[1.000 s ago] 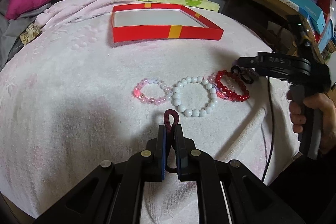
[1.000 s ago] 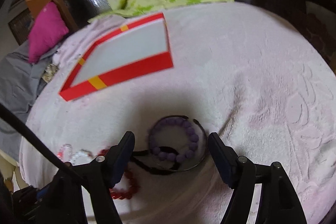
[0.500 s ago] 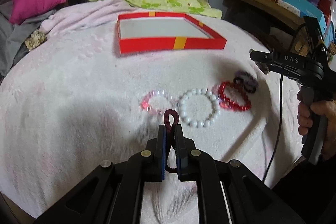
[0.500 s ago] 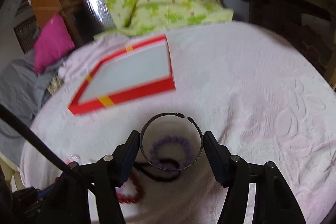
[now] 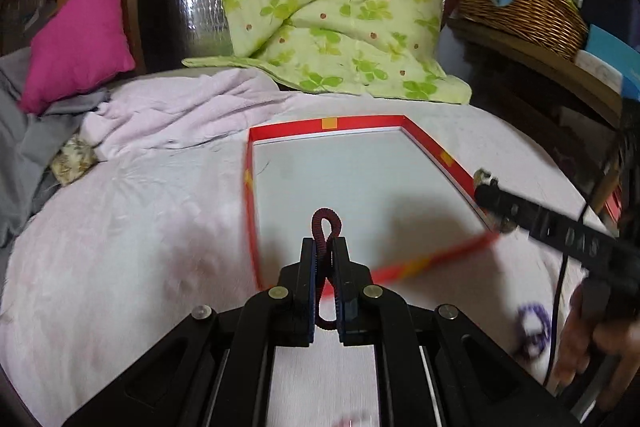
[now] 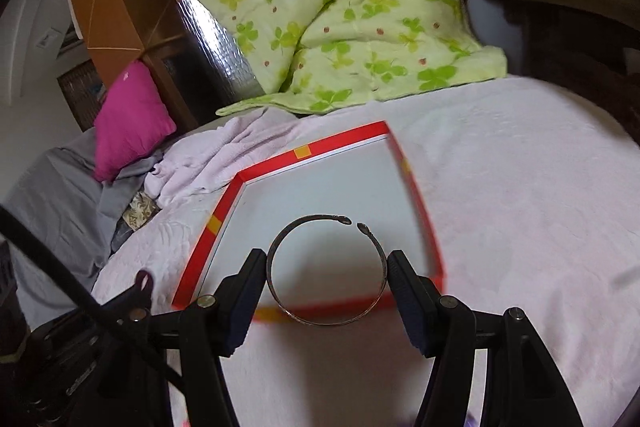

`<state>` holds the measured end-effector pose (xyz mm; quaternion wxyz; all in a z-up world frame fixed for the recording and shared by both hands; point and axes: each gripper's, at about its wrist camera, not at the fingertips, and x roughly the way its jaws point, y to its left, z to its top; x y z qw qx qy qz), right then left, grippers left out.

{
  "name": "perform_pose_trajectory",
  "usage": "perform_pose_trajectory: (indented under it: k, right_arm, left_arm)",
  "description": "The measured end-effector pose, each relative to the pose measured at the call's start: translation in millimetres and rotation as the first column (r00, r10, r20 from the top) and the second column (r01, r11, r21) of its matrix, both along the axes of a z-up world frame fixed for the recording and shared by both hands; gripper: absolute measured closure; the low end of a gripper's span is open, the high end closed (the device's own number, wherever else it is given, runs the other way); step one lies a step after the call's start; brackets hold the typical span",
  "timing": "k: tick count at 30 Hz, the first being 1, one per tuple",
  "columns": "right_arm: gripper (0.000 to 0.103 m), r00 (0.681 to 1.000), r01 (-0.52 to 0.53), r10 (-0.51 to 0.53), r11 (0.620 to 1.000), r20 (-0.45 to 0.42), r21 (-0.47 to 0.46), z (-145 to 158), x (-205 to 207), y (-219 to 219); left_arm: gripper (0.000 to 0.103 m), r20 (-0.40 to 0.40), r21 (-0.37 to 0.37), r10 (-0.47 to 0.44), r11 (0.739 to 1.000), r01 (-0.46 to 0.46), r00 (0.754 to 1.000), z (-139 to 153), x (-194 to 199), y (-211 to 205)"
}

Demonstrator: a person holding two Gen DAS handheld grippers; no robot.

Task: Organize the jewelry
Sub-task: 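Lower the maroon band into the tray and open left tool while right releases bangle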

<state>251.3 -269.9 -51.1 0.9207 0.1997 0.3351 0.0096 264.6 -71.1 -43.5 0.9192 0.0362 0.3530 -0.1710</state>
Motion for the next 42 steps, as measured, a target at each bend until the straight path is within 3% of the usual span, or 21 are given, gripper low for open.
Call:
perform_pose_trajectory:
  k: [8, 14, 17, 21, 29, 35, 42]
  right_arm:
    - [0.038, 0.995, -0.014, 0.018, 0.999, -0.099, 0.049, -33.8, 53.9, -4.9]
    - [0.038, 0.986, -0.02, 0.023, 1.0, -0.165, 0.015, -46.9, 71.2, -4.2]
    - [0.038, 0.976, -0.026, 0.019, 0.999, -0.219, -0.031, -50.1, 75.0, 0.0]
    - [0.038, 0.96, -0.026, 0.001, 0.996, -0.279, -0.086, -56.8, 76.8, 1.5]
    - [0.037, 0.915, -0.123, 0.017, 0.963, -0.403, -0.238, -59.4, 73.6, 22.3]
    - [0.037, 0.883, -0.178, 0.053, 0.957, -0.467, -0.228, -57.3, 63.2, 23.7]
    - [0.038, 0.853, -0.23, 0.107, 0.956, -0.51, -0.184, -57.6, 27.5, 23.1]
  left_arm:
    - [0.095, -0.084, 0.005, 0.013, 1.0, -0.012, 0.996, -31.5, 60.5, -15.2]
    - [0.095, -0.148, 0.033, -0.006, 0.999, 0.011, 0.989, -48.0, 74.3, -26.4]
    - [0.095, -0.209, 0.077, -0.013, 0.997, 0.03, 0.978, -59.9, 73.7, -33.9]
    - [0.094, -0.223, 0.108, -0.023, 0.993, 0.048, 0.974, -62.2, 67.5, -37.5]
    - [0.094, -0.298, 0.084, -0.065, 0.992, 0.095, 0.952, -60.5, 53.6, -39.3]
    - [0.095, -0.357, 0.062, -0.091, 0.991, 0.12, 0.93, -59.6, 39.4, -36.9]
    - [0.099, -0.365, 0.11, -0.131, 0.977, 0.183, 0.922, -59.6, 0.9, -41.5]
